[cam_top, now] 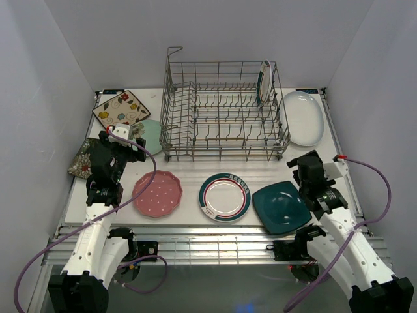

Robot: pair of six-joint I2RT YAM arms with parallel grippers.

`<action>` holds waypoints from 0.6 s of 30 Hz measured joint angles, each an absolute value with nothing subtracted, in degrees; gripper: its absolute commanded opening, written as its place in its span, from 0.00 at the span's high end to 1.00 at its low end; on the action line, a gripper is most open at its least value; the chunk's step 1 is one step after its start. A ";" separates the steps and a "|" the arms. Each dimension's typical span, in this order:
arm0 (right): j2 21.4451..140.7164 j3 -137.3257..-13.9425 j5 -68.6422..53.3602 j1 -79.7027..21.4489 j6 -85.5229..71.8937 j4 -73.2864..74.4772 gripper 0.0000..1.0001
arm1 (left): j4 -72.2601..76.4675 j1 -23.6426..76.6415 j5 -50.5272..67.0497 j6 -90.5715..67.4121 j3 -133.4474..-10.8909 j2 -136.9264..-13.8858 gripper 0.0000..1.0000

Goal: Load the plates into the dish rack
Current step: Pick up the plate at the center of the board.

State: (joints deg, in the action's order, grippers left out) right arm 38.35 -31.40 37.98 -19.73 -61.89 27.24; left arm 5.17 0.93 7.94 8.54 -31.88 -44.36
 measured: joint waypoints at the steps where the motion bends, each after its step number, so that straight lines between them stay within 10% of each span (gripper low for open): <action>1: 38.81 -31.35 37.69 -18.68 -62.37 27.24 0.10 | 5.15 0.93 7.92 8.54 -31.88 -44.36 0.02; 18: 50.98 -25.98 20.99 3.44 -61.17 8.93 0.04 | 5.15 0.93 7.92 8.56 -31.88 -44.12 0.02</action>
State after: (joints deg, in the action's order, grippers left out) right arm 50.98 -25.98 20.99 3.44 -61.17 8.93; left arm 5.15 0.93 7.92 8.56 -31.88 -44.12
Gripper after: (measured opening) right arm 0.942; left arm 0.979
